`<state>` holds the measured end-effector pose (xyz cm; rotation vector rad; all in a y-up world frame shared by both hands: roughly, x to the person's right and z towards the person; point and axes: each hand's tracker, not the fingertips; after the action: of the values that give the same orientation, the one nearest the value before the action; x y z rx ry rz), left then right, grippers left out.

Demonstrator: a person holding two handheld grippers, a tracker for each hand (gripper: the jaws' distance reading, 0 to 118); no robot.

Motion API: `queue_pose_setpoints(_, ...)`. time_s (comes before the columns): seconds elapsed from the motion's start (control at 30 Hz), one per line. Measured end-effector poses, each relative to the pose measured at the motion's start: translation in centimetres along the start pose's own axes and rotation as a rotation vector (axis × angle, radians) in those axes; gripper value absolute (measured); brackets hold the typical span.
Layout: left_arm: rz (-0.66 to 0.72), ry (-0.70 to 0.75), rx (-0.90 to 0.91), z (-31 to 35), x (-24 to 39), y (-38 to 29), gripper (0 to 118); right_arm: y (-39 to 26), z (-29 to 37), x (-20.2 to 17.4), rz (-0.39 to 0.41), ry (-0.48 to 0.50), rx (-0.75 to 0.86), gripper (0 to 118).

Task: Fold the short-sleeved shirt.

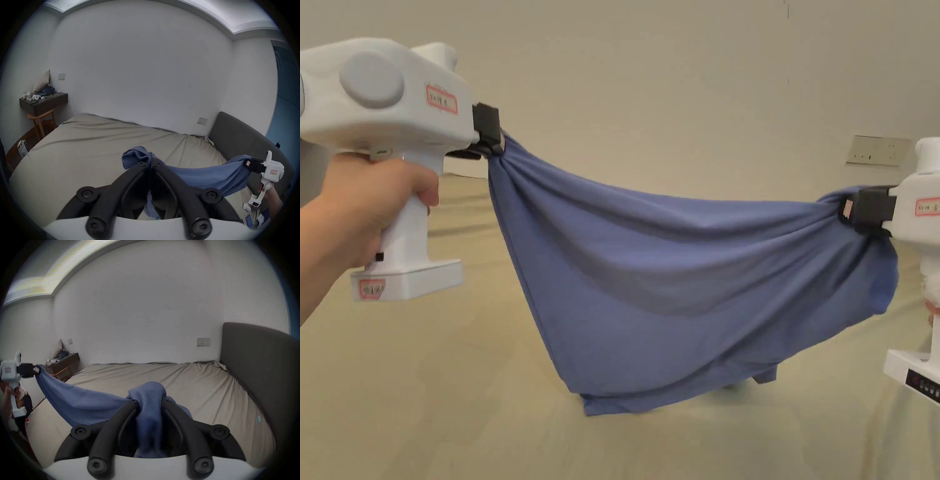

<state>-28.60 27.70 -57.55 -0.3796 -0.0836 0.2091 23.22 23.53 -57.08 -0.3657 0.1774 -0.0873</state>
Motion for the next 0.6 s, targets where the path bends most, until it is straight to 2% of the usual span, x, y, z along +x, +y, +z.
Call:
queue_pose_setpoints(0.07, 0.009, -0.006, -0.019, 0.0, -0.6, -2.0, 0, -1.7, 0.3, 0.3, -0.023, 0.010, -0.009, 19)
queue_pose_setpoints(0.27, 0.069, -0.024, -0.104, 1.7, -1.6, -10.0, 0, -8.1, 2.5, 0.8, 0.015, 0.028, -0.071, 19)
queue_pose_setpoints(0.6, 0.193, -0.050, -0.261, 8.3, -3.8, -24.3, 0, -19.1, 8.7, 2.5, -0.055, 0.023, -0.207, 19)
